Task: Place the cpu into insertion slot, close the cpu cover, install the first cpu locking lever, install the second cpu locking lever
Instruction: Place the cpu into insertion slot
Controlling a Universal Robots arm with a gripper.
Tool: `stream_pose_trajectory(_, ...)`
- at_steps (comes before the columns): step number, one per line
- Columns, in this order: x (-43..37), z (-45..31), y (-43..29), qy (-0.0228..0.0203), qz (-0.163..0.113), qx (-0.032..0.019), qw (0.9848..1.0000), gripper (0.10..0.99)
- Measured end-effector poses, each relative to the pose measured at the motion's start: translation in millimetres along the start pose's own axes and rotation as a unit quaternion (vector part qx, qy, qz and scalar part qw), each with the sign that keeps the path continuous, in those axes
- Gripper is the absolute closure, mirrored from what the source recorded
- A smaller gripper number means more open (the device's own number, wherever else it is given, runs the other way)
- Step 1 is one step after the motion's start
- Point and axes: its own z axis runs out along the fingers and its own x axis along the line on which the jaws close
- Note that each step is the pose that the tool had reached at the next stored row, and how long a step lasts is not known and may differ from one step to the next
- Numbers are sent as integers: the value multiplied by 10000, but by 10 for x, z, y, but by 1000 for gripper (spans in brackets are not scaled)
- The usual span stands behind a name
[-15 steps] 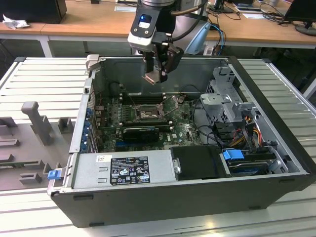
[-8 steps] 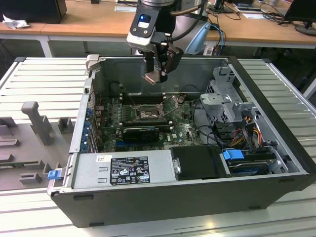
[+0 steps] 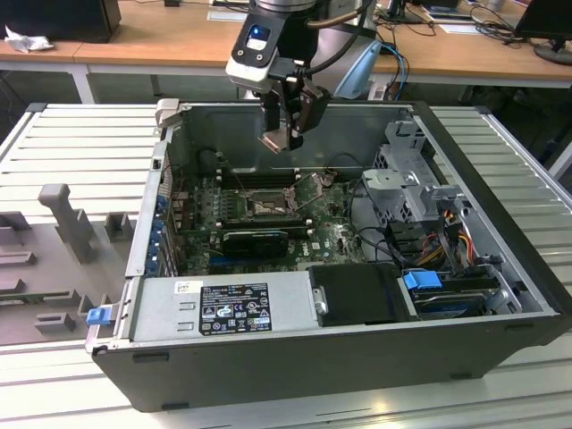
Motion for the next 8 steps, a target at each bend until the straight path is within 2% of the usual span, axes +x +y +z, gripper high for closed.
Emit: stream_pose_trajectory(8,0,1,0,-29,351,-8,9994,557)
